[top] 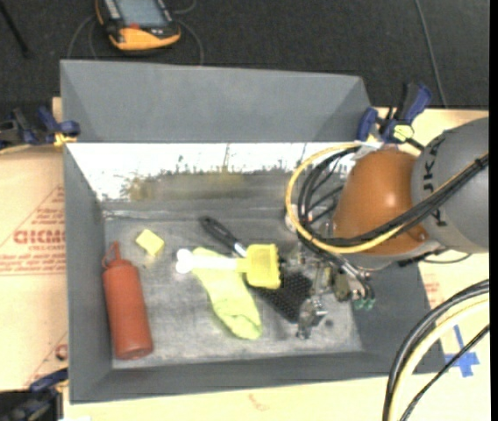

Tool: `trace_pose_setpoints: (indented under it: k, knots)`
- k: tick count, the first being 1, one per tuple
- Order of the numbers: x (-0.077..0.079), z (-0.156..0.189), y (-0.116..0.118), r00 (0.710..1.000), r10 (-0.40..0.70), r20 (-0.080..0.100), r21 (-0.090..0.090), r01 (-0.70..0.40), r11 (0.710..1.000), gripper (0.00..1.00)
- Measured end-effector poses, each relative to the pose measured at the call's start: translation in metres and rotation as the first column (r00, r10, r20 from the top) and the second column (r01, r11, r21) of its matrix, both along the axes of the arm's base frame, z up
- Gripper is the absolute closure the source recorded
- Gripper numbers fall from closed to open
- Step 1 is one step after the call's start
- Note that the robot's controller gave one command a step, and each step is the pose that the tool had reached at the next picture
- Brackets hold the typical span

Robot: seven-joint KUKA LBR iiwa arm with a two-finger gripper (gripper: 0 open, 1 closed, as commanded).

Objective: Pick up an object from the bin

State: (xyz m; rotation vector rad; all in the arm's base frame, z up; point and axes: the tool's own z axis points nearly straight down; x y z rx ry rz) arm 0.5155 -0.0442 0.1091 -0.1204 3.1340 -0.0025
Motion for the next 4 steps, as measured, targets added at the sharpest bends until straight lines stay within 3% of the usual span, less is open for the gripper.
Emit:
trace_pose_setpoints:
  k: [1, 3, 4]
  knots:
    - [0.037, -0.011, 0.023, 0.99, -0.139, 0.028, -0.011, 0.139, 0.99, 1.0]
    - [0.032, -0.008, 0.021, 0.99, -0.138, 0.031, -0.006, 0.139, 0.99, 1.0]
    - [0.033, 0.019, 0.028, 0.982, -0.189, 0.003, 0.0, 0.189, 0.982, 1.0]
